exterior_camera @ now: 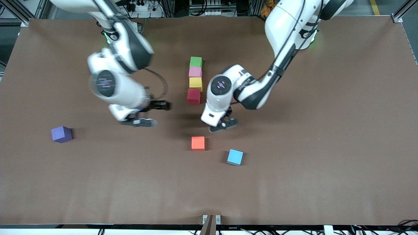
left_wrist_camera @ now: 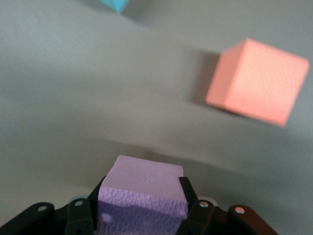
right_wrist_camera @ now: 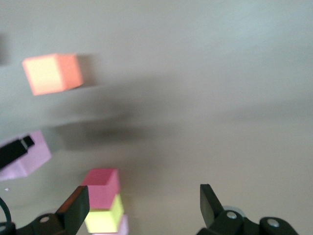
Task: Arrange blocks into number 1
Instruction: 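Stack the pink block with the left gripper while the right gripper withdraws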
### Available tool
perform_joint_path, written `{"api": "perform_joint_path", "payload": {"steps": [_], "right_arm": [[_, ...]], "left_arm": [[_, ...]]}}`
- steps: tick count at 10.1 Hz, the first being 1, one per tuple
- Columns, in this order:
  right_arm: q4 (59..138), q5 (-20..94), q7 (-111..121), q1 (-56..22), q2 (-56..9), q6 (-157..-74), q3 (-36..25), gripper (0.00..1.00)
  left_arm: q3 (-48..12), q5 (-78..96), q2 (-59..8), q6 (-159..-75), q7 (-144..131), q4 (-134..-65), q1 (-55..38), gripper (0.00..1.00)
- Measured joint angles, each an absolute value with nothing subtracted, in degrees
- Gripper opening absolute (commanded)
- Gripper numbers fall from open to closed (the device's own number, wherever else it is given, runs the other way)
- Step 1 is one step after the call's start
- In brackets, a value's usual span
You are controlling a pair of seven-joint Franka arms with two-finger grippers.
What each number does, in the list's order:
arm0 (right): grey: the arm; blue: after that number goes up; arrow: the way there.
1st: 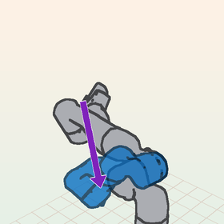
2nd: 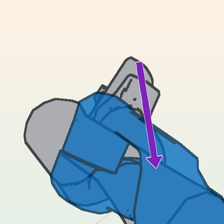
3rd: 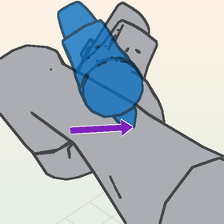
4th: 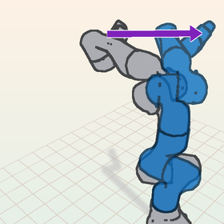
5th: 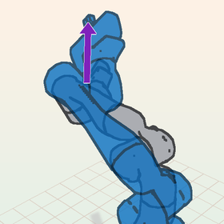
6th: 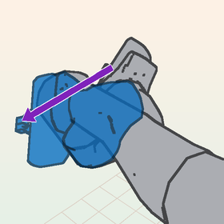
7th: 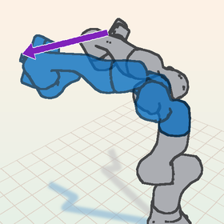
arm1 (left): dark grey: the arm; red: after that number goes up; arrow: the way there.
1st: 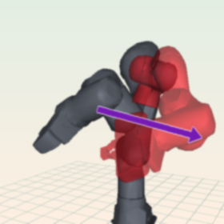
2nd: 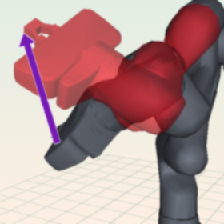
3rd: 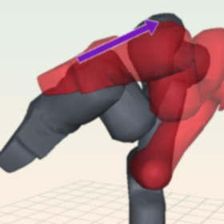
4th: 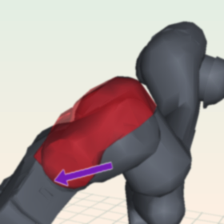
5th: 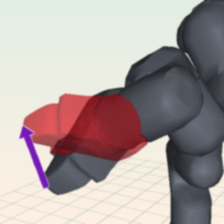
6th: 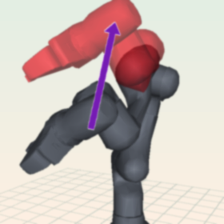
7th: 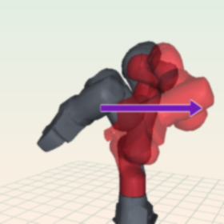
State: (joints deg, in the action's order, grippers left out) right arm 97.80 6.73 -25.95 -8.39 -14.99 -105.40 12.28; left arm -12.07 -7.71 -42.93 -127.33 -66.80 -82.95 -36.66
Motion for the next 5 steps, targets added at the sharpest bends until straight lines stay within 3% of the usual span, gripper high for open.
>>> {"api": "perform_joint_path", "payload": {"steps": [5], "right_arm": [[97.9, 6.7, -8.4, -3.5, -1.6, -97.2, -3.2, 1.00]], "left_arm": [[-6.8, -7.8, -46.2, -134.3, -68.2, -83.2, -44.9, 0.00]]}}
